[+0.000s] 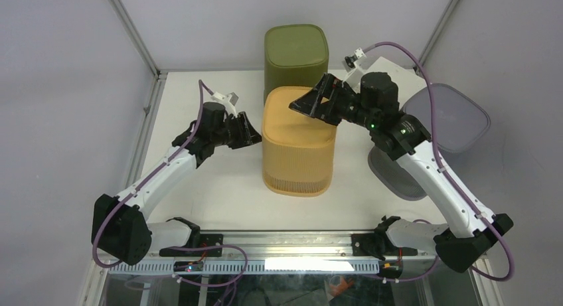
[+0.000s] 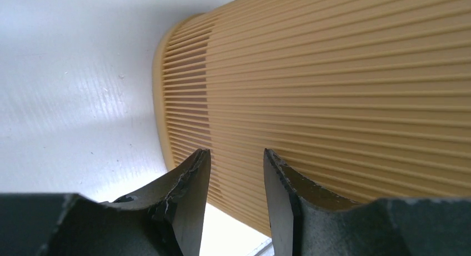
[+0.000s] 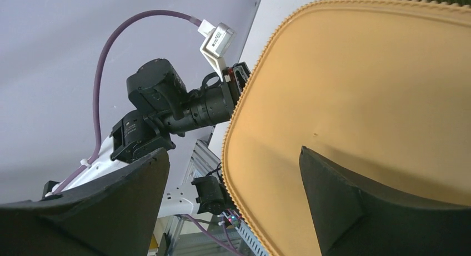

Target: Turn the large container upside down

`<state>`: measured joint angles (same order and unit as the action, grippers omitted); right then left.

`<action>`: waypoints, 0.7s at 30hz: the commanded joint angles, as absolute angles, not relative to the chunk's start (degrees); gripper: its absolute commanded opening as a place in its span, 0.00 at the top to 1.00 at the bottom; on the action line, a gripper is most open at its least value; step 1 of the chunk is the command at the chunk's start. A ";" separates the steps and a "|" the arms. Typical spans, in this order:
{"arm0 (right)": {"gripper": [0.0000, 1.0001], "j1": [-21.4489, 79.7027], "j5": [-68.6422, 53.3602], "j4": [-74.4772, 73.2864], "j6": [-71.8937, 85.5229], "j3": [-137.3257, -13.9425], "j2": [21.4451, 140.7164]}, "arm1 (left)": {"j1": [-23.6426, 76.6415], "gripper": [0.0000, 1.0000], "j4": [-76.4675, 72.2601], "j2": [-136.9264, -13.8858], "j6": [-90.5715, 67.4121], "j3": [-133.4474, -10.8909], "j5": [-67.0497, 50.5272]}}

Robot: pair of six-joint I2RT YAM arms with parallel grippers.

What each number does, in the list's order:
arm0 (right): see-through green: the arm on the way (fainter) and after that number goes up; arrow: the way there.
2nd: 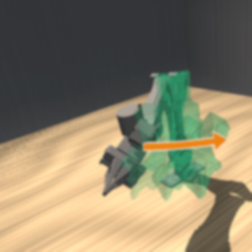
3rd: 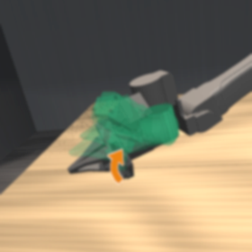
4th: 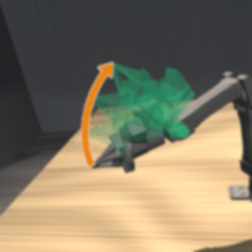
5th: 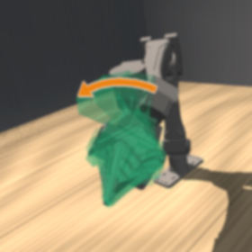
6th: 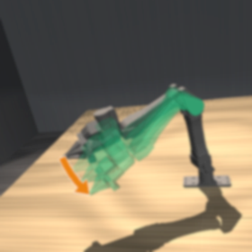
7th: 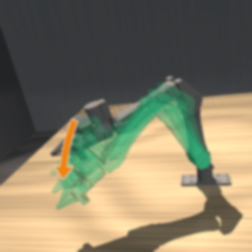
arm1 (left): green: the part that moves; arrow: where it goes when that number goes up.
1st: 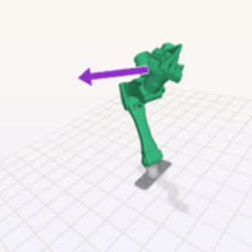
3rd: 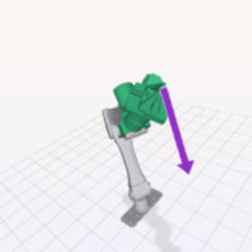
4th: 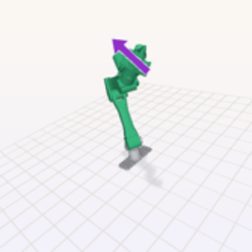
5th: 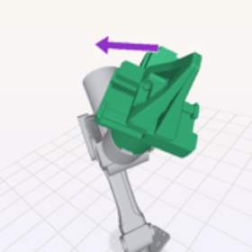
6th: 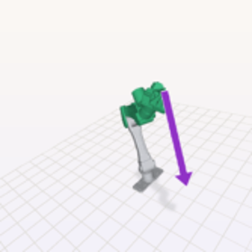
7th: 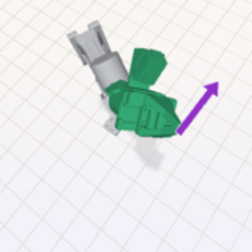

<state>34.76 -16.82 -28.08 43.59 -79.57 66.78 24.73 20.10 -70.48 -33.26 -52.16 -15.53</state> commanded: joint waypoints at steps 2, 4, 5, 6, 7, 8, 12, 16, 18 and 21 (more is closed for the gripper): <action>0.08 35.16 -13.91 -28.13 40.02 -83.70 66.27 | 25.14 0.58 16.46 -69.98 -33.20 -52.88 -16.34; 0.07 35.16 -11.72 -31.81 37.21 -86.21 65.81 | 25.15 0.57 17.56 -69.32 -32.95 -53.18 -15.54; 0.07 35.16 -10.55 -33.68 35.52 -87.28 65.40 | 25.14 0.57 18.33 -69.00 -32.63 -53.80 -15.03; 0.07 35.16 -9.27 -35.60 33.95 -88.07 64.92 | 25.21 0.56 19.50 -68.59 -32.28 -54.39 -14.50; 0.07 35.17 -7.79 -37.73 32.12 -88.71 64.40 | 25.15 0.55 21.34 -68.11 -31.78 -55.01 -13.90; 0.06 35.16 -6.24 -39.96 29.75 -89.15 63.65 | 25.20 0.54 22.81 -67.39 -31.31 -55.75 -13.02; 0.06 35.16 4.92 -49.37 23.88 -89.18 60.05 | 25.19 0.44 28.81 -63.50 -29.01 -59.44 -9.19; 0.04 35.18 22.57 -58.77 21.46 -89.17 57.08 | 25.14 0.18 34.17 -60.82 -26.76 -63.46 -3.89; 0.03 35.16 29.08 -60.94 20.51 -89.90 56.27 | 25.14 0.08 36.03 -59.91 -26.23 -65.17 -1.38; 0.01 35.16 33.17 -60.71 18.80 -91.05 55.56 | 25.14 0.01 36.98 -59.42 -26.30 -66.82 0.66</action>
